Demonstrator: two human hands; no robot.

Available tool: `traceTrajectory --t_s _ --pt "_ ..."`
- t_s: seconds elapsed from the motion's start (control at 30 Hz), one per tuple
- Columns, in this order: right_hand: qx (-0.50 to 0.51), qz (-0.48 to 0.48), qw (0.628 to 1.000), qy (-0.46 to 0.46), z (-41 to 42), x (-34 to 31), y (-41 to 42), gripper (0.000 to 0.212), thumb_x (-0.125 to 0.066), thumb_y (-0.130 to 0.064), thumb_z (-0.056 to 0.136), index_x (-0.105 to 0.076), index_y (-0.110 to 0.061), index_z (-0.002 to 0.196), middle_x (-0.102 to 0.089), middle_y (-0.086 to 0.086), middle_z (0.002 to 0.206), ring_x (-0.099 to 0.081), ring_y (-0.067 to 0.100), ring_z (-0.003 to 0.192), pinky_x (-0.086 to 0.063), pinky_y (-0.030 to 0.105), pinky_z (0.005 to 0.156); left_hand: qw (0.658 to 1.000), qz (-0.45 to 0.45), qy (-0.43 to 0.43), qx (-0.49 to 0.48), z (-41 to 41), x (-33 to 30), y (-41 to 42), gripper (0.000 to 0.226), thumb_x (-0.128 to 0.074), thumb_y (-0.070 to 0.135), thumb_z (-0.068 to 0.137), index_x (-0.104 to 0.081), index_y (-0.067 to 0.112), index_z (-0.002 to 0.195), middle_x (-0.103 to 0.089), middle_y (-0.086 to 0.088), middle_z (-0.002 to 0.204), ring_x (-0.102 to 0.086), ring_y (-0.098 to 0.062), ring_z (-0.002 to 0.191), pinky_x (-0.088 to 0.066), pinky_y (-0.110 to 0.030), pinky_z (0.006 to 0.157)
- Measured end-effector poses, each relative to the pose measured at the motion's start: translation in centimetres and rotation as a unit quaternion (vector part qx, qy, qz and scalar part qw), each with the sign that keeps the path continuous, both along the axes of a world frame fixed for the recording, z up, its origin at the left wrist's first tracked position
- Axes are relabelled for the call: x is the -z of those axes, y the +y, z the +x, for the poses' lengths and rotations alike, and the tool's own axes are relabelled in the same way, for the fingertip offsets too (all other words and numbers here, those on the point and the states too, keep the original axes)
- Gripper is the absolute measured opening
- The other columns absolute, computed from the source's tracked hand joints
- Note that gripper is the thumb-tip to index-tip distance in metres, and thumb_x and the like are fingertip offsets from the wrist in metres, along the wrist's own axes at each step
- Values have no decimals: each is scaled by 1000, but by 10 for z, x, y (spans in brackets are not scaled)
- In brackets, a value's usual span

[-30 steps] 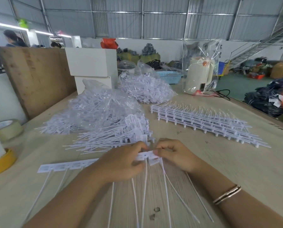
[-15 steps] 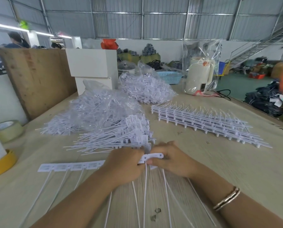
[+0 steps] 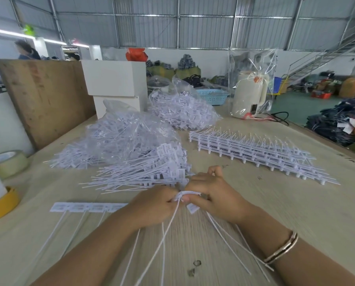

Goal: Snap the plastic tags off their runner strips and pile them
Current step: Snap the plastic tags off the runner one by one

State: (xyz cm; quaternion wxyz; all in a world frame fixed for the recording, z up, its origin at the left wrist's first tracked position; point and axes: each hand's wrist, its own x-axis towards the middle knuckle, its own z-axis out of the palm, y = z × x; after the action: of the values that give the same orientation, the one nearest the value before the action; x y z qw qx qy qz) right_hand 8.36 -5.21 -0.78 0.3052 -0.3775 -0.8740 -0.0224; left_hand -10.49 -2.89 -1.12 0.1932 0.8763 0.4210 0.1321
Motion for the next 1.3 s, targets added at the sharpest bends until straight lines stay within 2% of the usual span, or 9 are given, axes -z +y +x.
traceTrajectory --t_s 0.2,0.4,0.5,0.6,0.67,0.87,1.0,1.1,1.3 --pt "-73 -188 958 202 6 0 -2 14 -60 -23 87 -70 -22 78 -60 -15 67 -54 1 67 -34 34 79 995 8 -94 30 7 -6 -7 31 -48 41 87 -42 26 61 -44 6 62 -46 -12 61 -36 -31 59" --pt "-119 -222 882 398 17 -12 -1 22 -52 -15 87 -69 -22 74 -63 -7 69 -56 11 68 -45 20 70 962 -101 -251 38 3 -8 -8 33 -46 4 96 -38 -2 64 -31 0 57 -29 -8 50 -30 -17 51" --pt "-67 -224 912 337 29 -10 -1 17 -57 -18 88 -64 -19 72 -57 -3 69 -53 12 66 -43 21 67 984 15 -177 10 -2 -6 -5 32 -55 19 93 -41 12 66 -38 12 49 -40 4 46 -26 -12 47" --pt "22 -193 973 122 27 -3 5 7 -67 -14 86 -66 -8 82 -60 9 81 -56 19 74 -46 36 73 989 141 5 -41 -3 -4 -8 11 -53 36 89 -43 35 94 -51 13 67 -49 -6 61 -30 -24 50" --pt "70 -189 979 38 23 -1 8 16 -67 -23 86 -64 -14 99 -59 1 96 -52 14 90 -41 40 89 986 148 37 -68 0 -3 -10 33 -49 36 87 -34 38 117 -53 11 77 -50 -12 65 -32 -28 53" --pt "52 -207 975 57 -2 -2 -2 29 -52 -51 89 -67 -26 95 -49 -21 95 -42 4 103 -28 40 100 979 187 24 -76 10 -2 -14 71 -48 33 86 -8 34 145 -58 6 120 -59 -19 91 -36 -27 63" --pt "-9 -225 972 66 -8 -3 -2 21 -60 -26 91 -68 -10 79 -56 -11 89 -49 2 94 -37 33 93 994 101 -16 24 4 -11 -18 66 -54 42 87 -17 40 141 -53 14 127 -57 -7 102 -44 -26 75" --pt "-26 -279 945 168 -1 -8 -4 21 -62 -9 89 -62 -10 68 -56 4 81 -52 12 84 -39 28 84 998 14 -39 52 -9 -21 -17 58 -53 48 85 -25 50 135 -51 34 103 -53 16 78 -37 -9 62" --pt "-18 -318 924 212 -4 -7 -6 23 -60 -10 90 -63 -4 68 -53 2 76 -50 12 81 -39 26 81 976 197 86 -46 4 -11 -18 38 -50 28 88 -38 30 124 -60 7 108 -60 -16 86 -45 -29 64"
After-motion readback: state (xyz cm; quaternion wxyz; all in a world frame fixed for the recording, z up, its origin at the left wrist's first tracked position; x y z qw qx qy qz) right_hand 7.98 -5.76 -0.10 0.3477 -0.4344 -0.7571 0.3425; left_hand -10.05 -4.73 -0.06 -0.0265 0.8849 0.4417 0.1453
